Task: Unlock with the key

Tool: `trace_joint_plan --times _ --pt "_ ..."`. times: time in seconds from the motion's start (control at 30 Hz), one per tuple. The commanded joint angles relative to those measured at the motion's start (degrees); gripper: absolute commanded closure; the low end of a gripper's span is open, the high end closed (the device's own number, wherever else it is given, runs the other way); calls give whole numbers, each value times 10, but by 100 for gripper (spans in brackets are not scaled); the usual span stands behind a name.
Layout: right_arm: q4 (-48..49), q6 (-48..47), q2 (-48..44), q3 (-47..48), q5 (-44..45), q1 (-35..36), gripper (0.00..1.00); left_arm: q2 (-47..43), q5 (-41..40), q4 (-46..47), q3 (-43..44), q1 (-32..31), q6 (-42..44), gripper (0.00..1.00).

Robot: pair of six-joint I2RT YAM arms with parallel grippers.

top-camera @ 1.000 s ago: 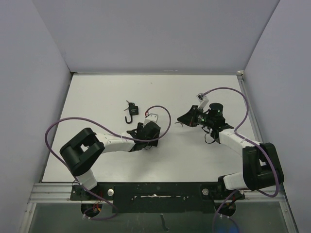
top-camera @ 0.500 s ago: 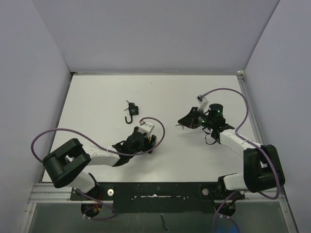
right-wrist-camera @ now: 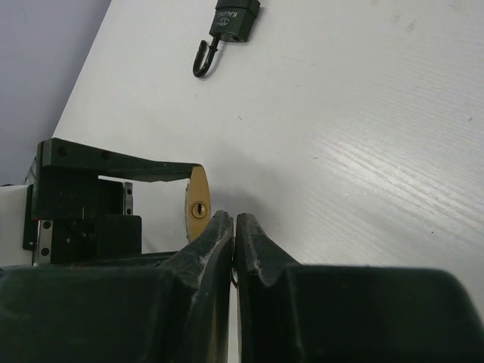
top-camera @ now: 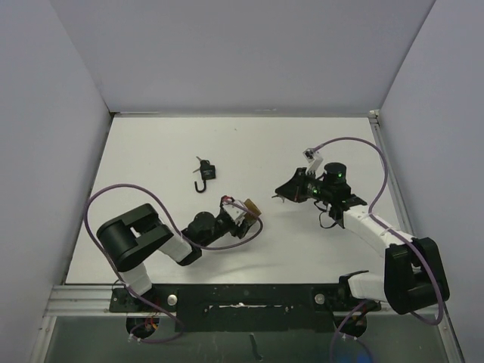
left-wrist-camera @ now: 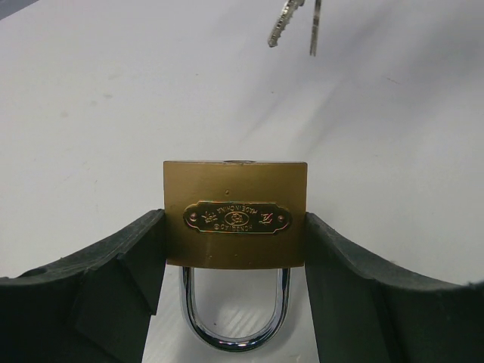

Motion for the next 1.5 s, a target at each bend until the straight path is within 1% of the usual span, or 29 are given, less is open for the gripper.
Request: trace_joint_plan --times 0.0,0.13,0.2,0.43,0.6,0.73,0.87,1.1,1.47 --pt "1 -6 -35 15 2 12 100 5 73 156 32 3 49 100" --pt "-7 -16 -46 16 -8 17 100 4 120 156 33 6 99 100" --pt "-8 -21 -52 15 -20 18 100 -1 136 156 31 11 108 100" --pt "-15 -36 -82 7 -34 24 100 -17 235 156 30 65 78 100" --pt "-28 -39 -91 4 -28 37 100 -15 265 156 38 79 76 100" --pt "-25 -30 -92 -6 -10 52 100 -10 283 155 47 80 93 100" --pt "-14 -14 -93 -15 12 62 100 -9 296 154 53 80 113 100" --pt "12 17 -90 -26 30 68 100 -15 281 154 55 79 145 100" --pt "17 32 -85 -26 61 92 100 -17 258 154 58 73 156 100"
